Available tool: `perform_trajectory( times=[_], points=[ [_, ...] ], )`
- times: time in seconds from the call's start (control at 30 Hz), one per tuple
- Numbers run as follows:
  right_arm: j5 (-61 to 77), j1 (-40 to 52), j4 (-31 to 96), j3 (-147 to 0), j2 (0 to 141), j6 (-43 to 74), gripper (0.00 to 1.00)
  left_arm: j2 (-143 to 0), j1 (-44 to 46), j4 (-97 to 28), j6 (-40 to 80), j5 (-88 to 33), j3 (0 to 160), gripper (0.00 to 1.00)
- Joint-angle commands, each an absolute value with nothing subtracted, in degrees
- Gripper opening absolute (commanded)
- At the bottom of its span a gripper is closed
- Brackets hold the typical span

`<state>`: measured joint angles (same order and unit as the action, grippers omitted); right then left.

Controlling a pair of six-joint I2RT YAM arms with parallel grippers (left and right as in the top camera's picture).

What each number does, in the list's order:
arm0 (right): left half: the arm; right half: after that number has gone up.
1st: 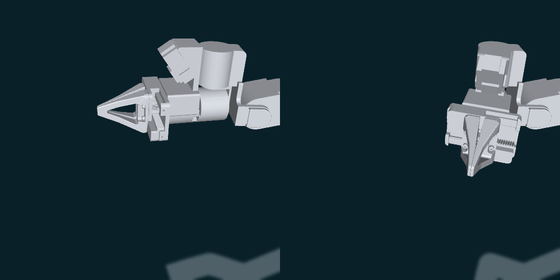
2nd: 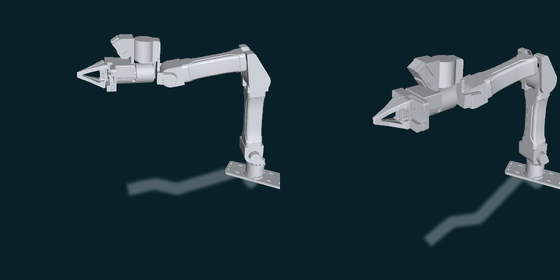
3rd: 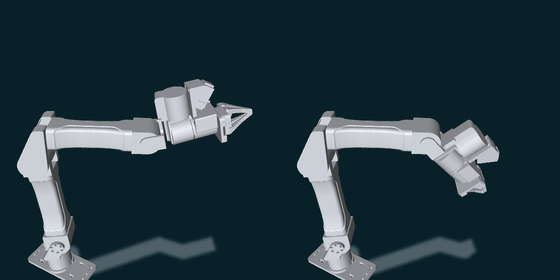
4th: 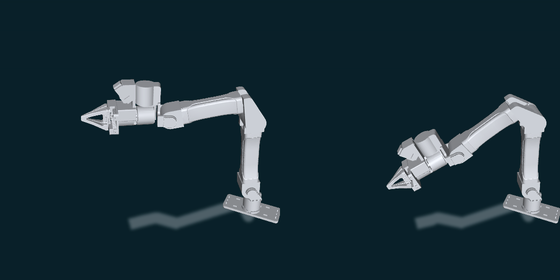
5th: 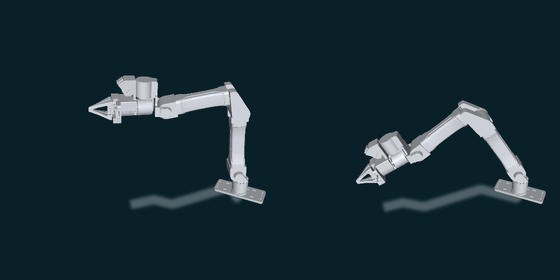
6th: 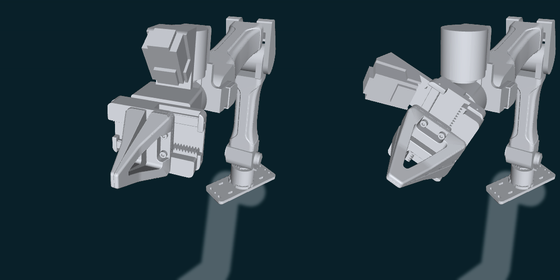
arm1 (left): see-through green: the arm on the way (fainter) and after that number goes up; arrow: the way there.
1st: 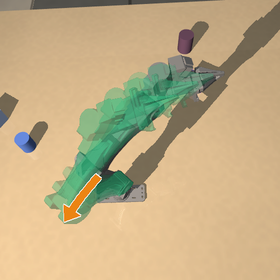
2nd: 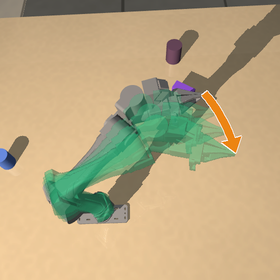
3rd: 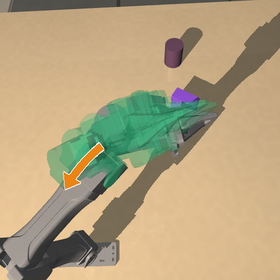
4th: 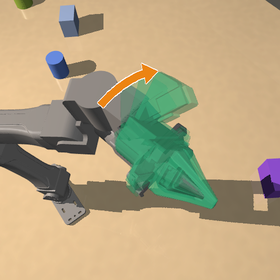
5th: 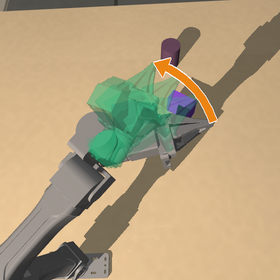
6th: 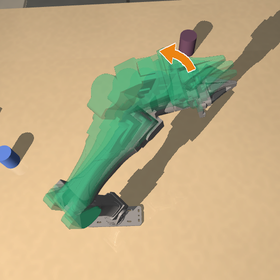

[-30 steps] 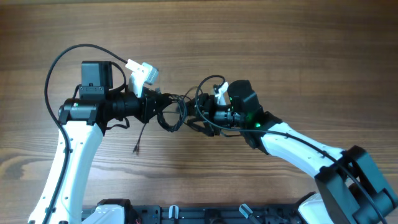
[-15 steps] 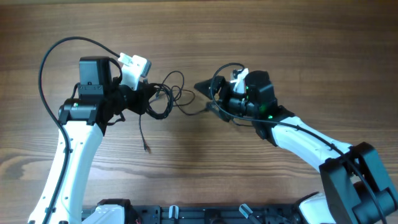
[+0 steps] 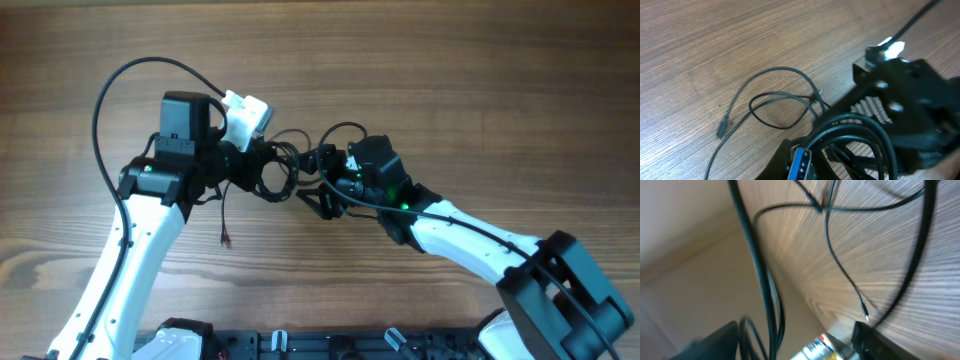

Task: Untangle cables

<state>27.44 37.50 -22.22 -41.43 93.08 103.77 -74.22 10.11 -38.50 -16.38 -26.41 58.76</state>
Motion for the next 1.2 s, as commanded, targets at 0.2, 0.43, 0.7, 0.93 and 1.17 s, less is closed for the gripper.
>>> perform_trajectory(
  times=[0.2,0.43,0.7,0.93,1.17],
  points=[
    [25.54,37.06,-22.7,-41.56,98.1,108.57,0.5,-74.28,10.61,-38.81,-15.84,-27.55,58.92,0.04],
    [29.36,37.06,-28.18,-41.56,98.1,107.98,0.04,-74.28,10.61,-43.77,-15.31,-27.57,58.5,0.04],
    [33.87,37.06,-34.98,-41.56,98.1,107.98,0.04,-74.32,10.76,-43.11,-9.58,-31.86,57.95,0.04],
    [35.14,37.06,-42.83,-41.56,98.1,107.74,0.04,-76.23,10.76,-43.79,-9.56,-31.92,57.95,0.04],
    [38.89,37.06,-44.38,-41.56,98.1,106.13,0.04,-81.32,10.76,-44.21,-9.58,-32.25,57.95,0.04]
  ],
)
